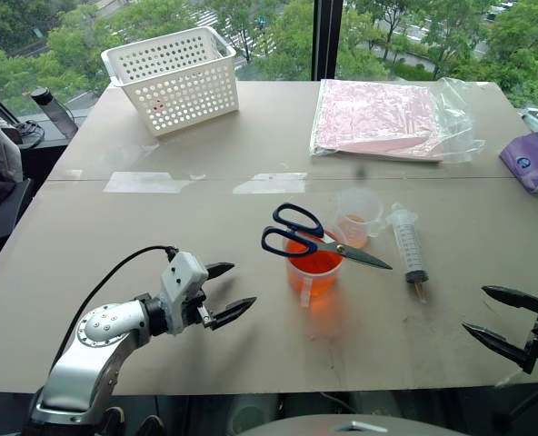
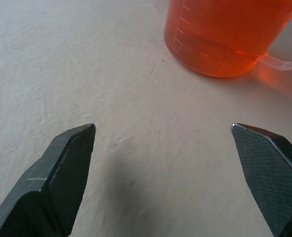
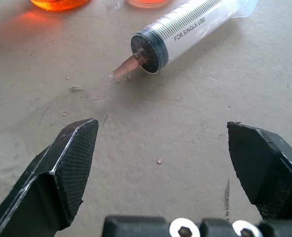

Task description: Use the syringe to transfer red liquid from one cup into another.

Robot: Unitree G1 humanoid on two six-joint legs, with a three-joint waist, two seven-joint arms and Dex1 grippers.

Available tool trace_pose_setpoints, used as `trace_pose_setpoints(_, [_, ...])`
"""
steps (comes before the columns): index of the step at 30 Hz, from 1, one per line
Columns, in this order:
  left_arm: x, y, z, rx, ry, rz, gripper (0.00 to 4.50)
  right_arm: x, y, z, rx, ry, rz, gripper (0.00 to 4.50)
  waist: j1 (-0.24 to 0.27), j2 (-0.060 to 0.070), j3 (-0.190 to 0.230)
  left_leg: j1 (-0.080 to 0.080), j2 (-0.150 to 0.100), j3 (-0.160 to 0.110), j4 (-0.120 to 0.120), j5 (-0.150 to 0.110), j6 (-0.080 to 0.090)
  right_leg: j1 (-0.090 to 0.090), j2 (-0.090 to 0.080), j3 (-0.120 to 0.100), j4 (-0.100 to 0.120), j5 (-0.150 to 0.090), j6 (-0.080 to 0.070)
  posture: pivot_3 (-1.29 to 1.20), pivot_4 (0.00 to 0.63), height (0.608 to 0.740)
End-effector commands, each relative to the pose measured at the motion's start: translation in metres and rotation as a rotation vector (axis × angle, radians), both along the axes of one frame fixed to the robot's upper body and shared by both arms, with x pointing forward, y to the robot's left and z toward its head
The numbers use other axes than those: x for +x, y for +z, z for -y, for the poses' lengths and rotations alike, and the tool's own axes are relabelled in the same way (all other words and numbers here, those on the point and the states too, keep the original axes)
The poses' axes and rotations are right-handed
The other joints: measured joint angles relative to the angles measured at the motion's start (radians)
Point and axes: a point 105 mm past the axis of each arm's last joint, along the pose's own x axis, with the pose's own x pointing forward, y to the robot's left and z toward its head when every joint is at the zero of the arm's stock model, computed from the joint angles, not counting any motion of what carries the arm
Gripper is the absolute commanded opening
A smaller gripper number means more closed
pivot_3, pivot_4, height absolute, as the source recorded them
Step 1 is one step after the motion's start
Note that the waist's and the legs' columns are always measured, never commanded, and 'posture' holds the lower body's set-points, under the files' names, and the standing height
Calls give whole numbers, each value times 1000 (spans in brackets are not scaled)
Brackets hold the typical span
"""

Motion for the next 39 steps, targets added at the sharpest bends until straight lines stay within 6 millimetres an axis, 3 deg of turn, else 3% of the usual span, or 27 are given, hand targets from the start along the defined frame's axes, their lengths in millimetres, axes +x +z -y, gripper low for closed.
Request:
trace_pose_setpoints(1, [-1, 12, 5, -16, -33, 45, 4500, 0, 6, -2, 0, 7, 31, 4456, 0, 0, 0, 0, 0, 0, 0, 0, 0, 0, 0, 0, 0, 0, 0, 0, 150, 740])
trace_pose_setpoints(27, [5, 15, -2, -16, -50, 67, 4500, 6, 21, -21, 43, 42, 58, 4456, 0, 0, 0, 0, 0, 0, 0, 0, 0, 0, 0, 0, 0, 0, 0, 0, 150, 740])
trace_pose_setpoints(34, [5, 42, -8, -45, -127, 85, 4500, 11, 48, -38, 21, 138, 85, 4456, -1, 0, 0, 0, 0, 0, 0, 0, 0, 0, 0, 0, 1, 0, 0, 0, 150, 740])
trace_pose_setpoints(39, [-5, 103, -11, -42, -327, 17, 4500, 29, 101, -73, -13, 239, 140, 4456, -4, 0, 3, -1, 0, 0, 2, 0, 0, -2, 0, 0, 3, 0, 0, 0, 150, 740])
